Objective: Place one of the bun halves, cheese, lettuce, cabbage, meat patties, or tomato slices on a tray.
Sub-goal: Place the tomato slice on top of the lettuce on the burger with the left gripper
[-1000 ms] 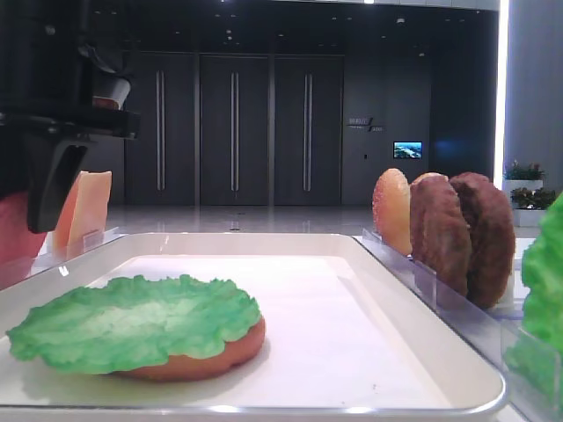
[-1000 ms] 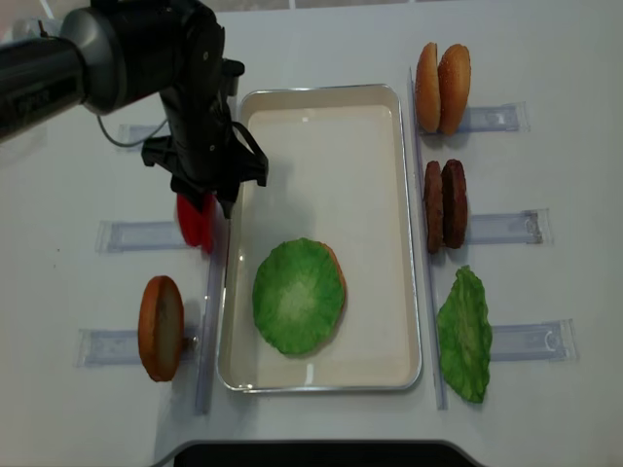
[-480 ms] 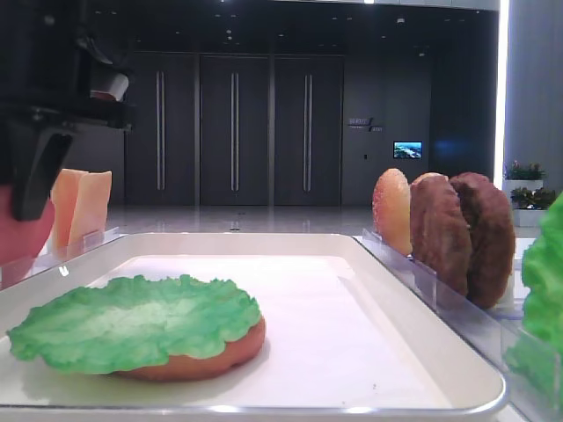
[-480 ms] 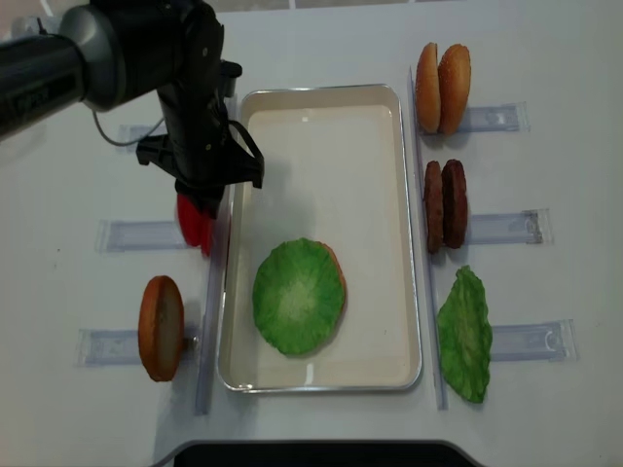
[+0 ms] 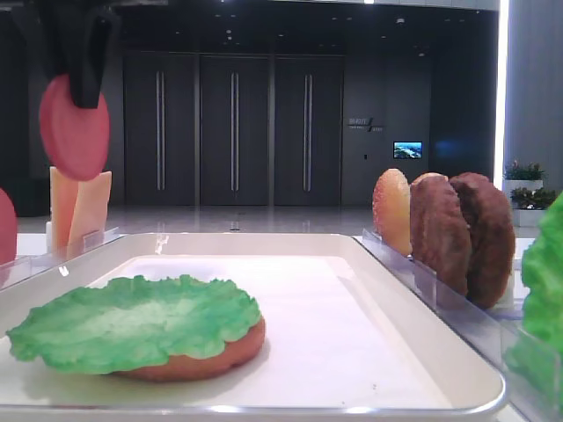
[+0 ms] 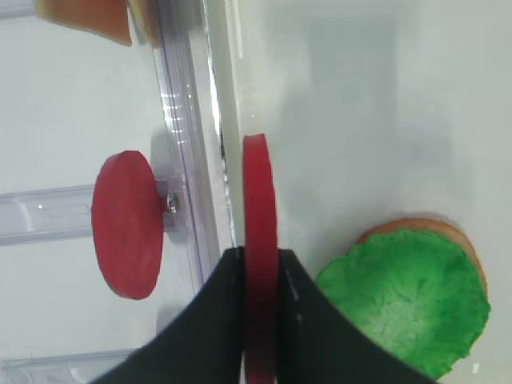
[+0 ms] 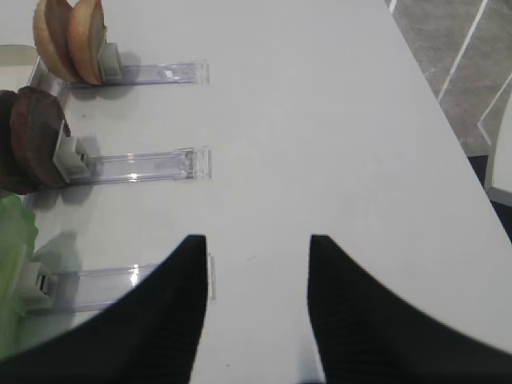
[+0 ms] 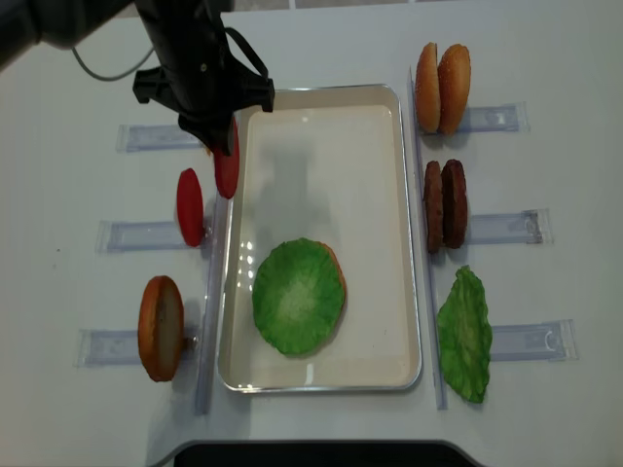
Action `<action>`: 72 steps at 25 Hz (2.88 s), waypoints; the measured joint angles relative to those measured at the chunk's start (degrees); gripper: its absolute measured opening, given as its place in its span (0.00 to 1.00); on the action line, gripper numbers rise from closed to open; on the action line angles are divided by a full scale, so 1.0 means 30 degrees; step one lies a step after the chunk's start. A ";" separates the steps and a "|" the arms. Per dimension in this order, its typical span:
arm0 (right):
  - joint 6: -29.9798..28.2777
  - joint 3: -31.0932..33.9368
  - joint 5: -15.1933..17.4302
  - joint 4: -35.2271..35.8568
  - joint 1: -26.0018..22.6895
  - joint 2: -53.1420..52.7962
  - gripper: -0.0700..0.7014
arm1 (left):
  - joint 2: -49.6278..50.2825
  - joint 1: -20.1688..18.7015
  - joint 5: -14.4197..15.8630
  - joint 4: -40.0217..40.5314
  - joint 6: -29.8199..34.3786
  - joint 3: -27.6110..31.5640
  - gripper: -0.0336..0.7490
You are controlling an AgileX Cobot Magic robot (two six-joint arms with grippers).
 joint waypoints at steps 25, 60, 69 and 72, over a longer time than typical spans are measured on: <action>0.0000 0.0000 0.0000 0.0000 0.0000 0.0000 0.47 | -0.4477 -0.5762 0.0202 0.0123 -0.2131 0.3734 0.11; 0.0000 0.0000 0.0000 0.0000 0.0000 0.0000 0.47 | -0.6364 0.1373 -1.1022 -2.1809 1.7270 1.5759 0.11; 0.0000 0.0000 0.0000 0.0000 0.0000 0.0000 0.47 | -0.3901 0.1397 -1.1184 -2.4787 2.0355 1.5759 0.11; 0.0000 0.0000 0.0000 0.0000 0.0000 0.0000 0.47 | -0.3582 0.1397 -1.1184 -2.4868 2.0527 1.5759 0.11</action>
